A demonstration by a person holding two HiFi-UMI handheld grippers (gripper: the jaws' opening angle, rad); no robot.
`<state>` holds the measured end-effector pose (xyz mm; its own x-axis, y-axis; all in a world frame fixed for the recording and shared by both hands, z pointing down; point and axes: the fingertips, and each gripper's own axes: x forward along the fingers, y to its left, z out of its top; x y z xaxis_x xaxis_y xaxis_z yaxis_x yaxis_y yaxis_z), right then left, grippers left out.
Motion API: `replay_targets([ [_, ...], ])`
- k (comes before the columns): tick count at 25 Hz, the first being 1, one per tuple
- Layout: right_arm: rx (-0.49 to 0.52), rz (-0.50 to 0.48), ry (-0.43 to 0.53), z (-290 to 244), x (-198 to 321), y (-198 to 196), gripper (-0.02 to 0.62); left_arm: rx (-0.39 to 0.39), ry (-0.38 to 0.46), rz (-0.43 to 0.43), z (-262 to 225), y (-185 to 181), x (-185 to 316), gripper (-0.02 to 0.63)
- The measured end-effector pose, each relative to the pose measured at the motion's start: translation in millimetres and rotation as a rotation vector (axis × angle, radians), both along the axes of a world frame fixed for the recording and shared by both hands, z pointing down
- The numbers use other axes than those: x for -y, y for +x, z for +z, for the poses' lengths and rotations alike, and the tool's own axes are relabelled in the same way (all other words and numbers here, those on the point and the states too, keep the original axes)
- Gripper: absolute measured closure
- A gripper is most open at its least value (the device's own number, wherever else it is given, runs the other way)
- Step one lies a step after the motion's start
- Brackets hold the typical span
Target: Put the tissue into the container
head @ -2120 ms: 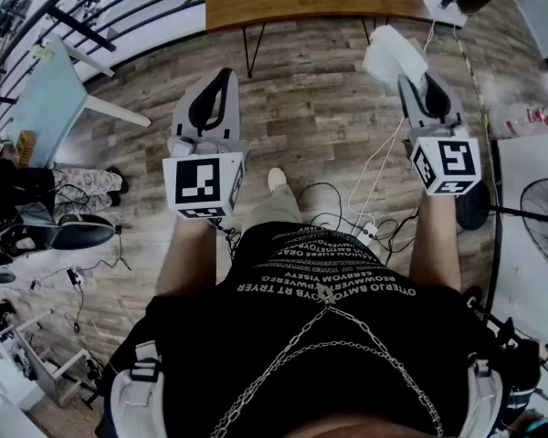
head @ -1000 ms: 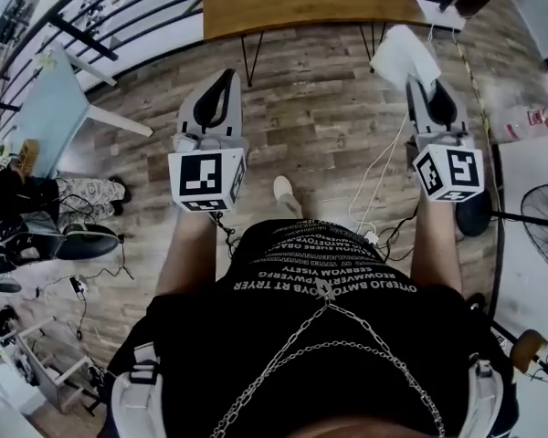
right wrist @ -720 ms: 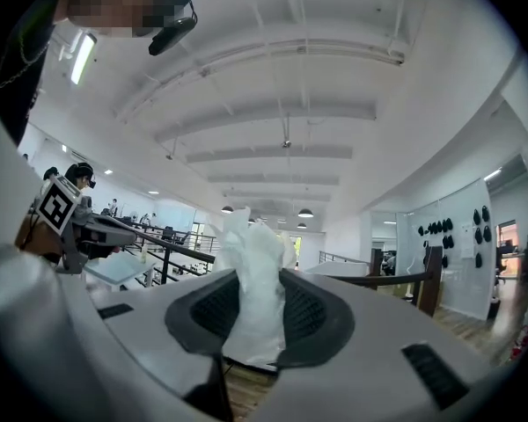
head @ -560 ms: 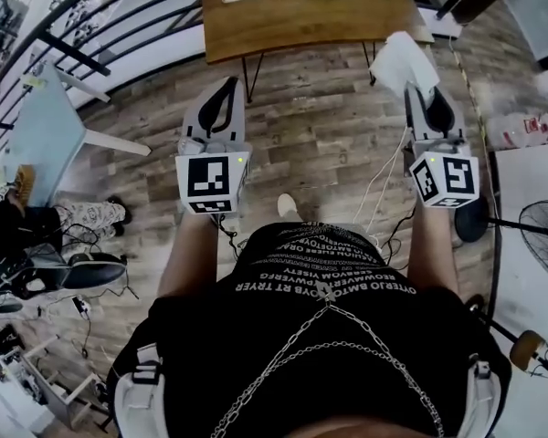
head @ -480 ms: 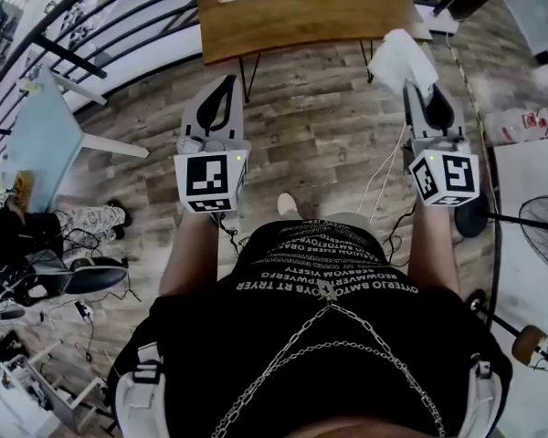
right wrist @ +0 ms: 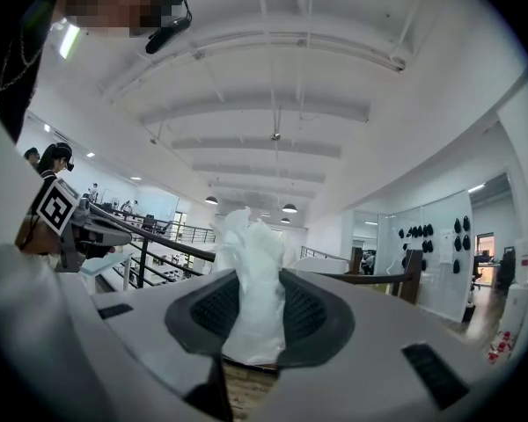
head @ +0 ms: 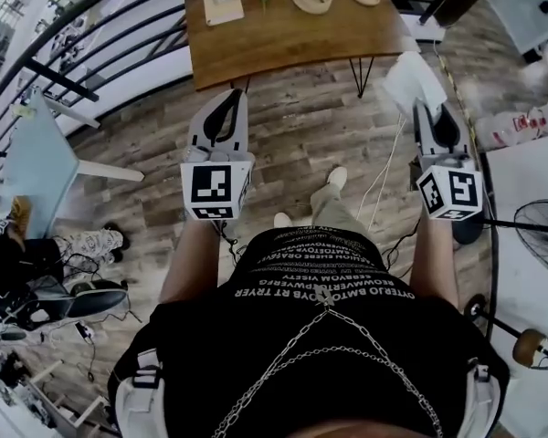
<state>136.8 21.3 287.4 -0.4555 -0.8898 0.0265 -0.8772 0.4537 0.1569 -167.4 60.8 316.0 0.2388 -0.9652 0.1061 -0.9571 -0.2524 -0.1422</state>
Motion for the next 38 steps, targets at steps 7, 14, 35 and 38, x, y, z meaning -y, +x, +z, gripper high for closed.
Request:
replay_targets([
  [7,0.01,-0.039,-0.013,10,52,-6,0.479,-0.025,0.0,-0.008,6,6,42,0.577],
  [14,0.039,-0.109,-0.027,20,131,-18,0.479,0.02,-0.038,-0.07,14,-1,98,0.577],
  [35,0.021,-0.162,-0.015,5,302,65,0.479,-0.012,-0.012,-0.081,-4,92,277,0.577],
  [38,0.017,-0.165,-0.012,5,317,81,0.479,0.008,-0.004,-0.079,-6,110,292,0.577],
])
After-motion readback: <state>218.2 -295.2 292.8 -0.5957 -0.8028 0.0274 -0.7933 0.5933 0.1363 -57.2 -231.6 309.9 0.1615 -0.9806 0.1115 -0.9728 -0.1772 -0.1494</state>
